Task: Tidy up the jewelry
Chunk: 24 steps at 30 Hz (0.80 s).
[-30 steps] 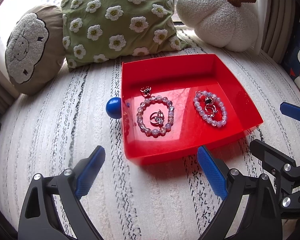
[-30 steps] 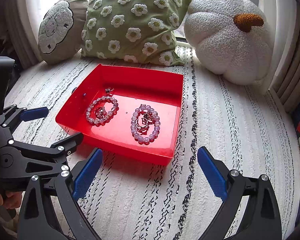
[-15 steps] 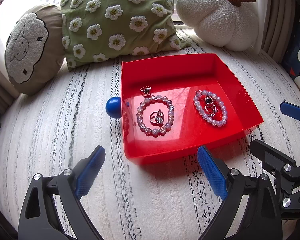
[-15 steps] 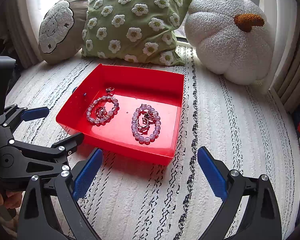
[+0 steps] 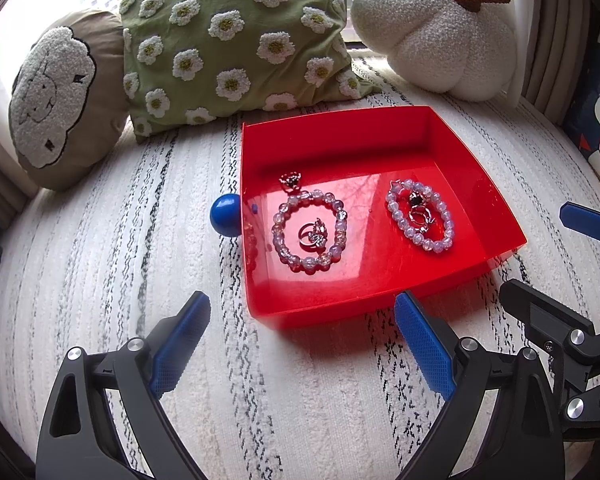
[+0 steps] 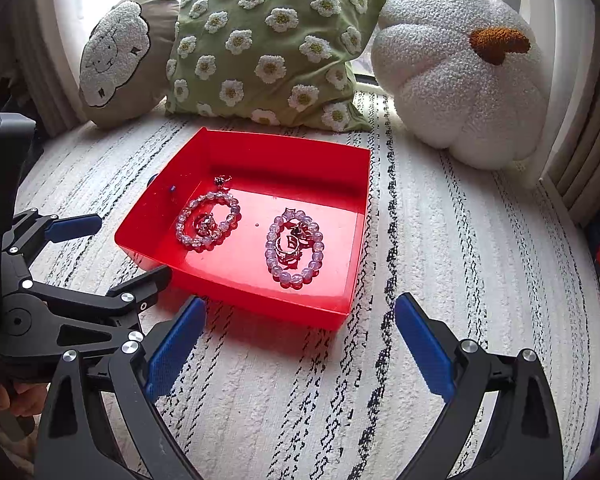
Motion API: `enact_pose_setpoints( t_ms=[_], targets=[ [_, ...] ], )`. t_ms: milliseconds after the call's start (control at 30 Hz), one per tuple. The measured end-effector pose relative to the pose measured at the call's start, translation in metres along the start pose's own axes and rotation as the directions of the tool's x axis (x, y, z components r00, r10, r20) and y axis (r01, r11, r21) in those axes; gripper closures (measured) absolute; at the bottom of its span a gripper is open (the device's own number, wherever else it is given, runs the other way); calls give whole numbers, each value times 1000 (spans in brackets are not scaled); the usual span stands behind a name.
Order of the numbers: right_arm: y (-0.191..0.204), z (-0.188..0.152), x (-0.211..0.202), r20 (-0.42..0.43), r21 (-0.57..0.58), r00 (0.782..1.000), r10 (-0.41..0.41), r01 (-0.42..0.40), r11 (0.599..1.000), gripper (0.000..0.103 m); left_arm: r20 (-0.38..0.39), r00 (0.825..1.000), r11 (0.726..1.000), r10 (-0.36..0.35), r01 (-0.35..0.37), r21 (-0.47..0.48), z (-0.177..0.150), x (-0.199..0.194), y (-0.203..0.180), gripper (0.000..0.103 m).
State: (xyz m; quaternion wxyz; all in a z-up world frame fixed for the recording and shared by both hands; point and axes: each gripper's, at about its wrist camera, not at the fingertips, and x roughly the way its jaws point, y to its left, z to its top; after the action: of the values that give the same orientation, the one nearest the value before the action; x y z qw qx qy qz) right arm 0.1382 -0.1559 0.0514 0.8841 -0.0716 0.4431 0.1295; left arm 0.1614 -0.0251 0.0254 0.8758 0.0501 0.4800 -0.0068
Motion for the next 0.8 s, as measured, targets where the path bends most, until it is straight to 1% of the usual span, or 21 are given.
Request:
enact_pose_setpoints(
  t_ms=[800],
  targets=[
    [0, 0, -1, 1, -3, 1000, 0, 0, 1000, 10, -10, 1000, 1000, -5, 4, -5, -1, 2, 0, 14]
  ],
)
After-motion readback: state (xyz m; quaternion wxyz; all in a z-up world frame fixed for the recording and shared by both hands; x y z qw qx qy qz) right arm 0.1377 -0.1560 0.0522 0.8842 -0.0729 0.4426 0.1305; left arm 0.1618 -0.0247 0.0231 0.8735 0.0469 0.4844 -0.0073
